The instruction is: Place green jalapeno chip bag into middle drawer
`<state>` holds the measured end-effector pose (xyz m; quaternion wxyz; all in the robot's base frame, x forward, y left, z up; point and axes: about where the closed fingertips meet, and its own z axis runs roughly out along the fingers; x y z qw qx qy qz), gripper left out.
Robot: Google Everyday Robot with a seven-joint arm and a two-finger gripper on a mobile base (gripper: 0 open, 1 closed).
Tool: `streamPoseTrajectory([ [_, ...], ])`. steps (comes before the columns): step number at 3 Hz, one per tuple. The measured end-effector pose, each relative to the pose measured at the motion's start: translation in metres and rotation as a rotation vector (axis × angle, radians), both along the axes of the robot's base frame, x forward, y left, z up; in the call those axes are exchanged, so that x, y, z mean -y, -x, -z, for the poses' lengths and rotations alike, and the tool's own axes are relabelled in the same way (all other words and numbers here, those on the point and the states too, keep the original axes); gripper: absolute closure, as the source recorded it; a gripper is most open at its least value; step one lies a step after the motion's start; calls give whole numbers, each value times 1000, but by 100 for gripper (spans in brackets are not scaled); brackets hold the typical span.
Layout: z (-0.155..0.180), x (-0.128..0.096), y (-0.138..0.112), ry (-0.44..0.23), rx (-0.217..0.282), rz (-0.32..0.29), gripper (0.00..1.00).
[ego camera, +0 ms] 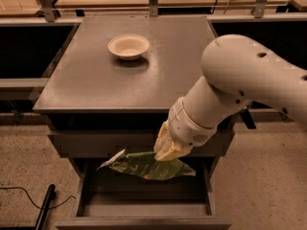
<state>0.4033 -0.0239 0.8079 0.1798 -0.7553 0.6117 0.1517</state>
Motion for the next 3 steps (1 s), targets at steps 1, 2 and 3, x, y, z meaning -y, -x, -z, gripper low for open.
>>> streamPoseTrajectory([
  [1, 35, 0, -11, -36, -49, 13, 100],
  [2, 99, 1, -4, -147, -100, 49, 100],
  [3, 159, 10, -1, -230, -98, 148, 100],
])
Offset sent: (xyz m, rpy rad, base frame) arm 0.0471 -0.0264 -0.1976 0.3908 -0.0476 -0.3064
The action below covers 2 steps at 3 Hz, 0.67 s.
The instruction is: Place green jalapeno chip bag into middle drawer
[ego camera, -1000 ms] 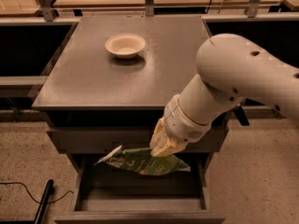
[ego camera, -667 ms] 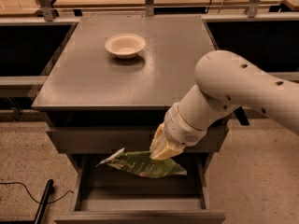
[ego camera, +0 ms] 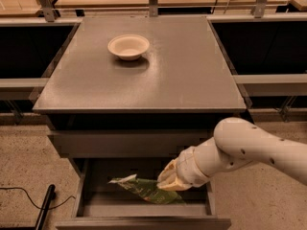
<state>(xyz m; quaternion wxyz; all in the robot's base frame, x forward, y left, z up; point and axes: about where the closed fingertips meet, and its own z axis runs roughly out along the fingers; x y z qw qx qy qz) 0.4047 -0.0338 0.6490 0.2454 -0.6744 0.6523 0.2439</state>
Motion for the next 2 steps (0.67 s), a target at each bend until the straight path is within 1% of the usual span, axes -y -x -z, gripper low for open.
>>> streamPoseTrajectory([
  [1, 34, 4, -18, -44, 42, 99, 100],
  [2, 39, 5, -27, -49, 65, 130, 100],
])
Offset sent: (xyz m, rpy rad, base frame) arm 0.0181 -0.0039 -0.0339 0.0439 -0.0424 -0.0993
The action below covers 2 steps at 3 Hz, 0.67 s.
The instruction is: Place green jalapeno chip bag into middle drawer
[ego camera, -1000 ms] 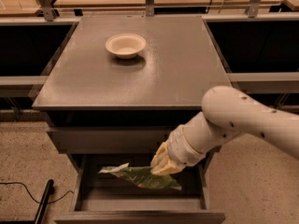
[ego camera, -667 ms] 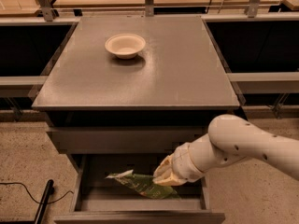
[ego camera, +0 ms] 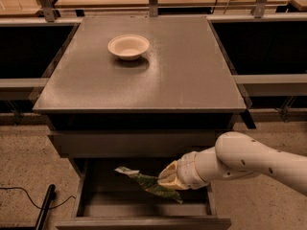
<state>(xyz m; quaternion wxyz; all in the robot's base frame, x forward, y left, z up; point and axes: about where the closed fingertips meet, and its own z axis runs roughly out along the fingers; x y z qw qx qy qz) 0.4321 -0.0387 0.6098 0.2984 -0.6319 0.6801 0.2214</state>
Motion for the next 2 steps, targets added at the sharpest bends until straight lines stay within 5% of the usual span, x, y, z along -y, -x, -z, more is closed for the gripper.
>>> streamPoseTrajectory([
  [2, 27, 11, -33, -53, 73, 101, 100],
])
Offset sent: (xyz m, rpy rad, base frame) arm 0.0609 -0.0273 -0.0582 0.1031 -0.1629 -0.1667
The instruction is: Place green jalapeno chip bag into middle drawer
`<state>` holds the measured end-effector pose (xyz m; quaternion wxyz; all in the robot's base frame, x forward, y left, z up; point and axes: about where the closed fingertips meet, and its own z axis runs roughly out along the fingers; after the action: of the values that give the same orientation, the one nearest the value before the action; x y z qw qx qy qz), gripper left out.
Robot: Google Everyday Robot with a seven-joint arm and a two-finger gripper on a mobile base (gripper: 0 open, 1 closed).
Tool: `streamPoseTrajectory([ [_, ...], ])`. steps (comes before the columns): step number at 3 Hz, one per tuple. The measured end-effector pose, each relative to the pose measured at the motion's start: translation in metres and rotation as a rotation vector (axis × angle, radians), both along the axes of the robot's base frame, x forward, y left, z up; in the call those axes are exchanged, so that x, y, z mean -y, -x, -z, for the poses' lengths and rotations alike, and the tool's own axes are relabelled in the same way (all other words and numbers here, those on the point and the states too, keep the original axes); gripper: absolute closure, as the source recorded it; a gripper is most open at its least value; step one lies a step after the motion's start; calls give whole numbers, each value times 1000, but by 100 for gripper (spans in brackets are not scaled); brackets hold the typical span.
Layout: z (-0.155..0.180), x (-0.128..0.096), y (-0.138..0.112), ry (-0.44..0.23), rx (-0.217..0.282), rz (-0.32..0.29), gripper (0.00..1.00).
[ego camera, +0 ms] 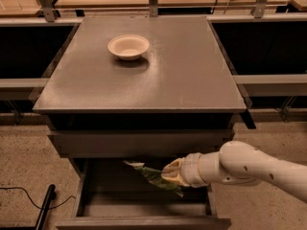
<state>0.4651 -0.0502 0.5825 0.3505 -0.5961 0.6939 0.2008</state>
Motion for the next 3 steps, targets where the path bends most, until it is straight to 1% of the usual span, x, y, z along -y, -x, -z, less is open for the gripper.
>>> streamPoseTrajectory([
  [1, 24, 5, -14, 14, 45, 4, 100],
  [2, 45, 1, -23, 52, 63, -43, 82],
  [3, 46, -1, -22, 53, 61, -48, 59],
])
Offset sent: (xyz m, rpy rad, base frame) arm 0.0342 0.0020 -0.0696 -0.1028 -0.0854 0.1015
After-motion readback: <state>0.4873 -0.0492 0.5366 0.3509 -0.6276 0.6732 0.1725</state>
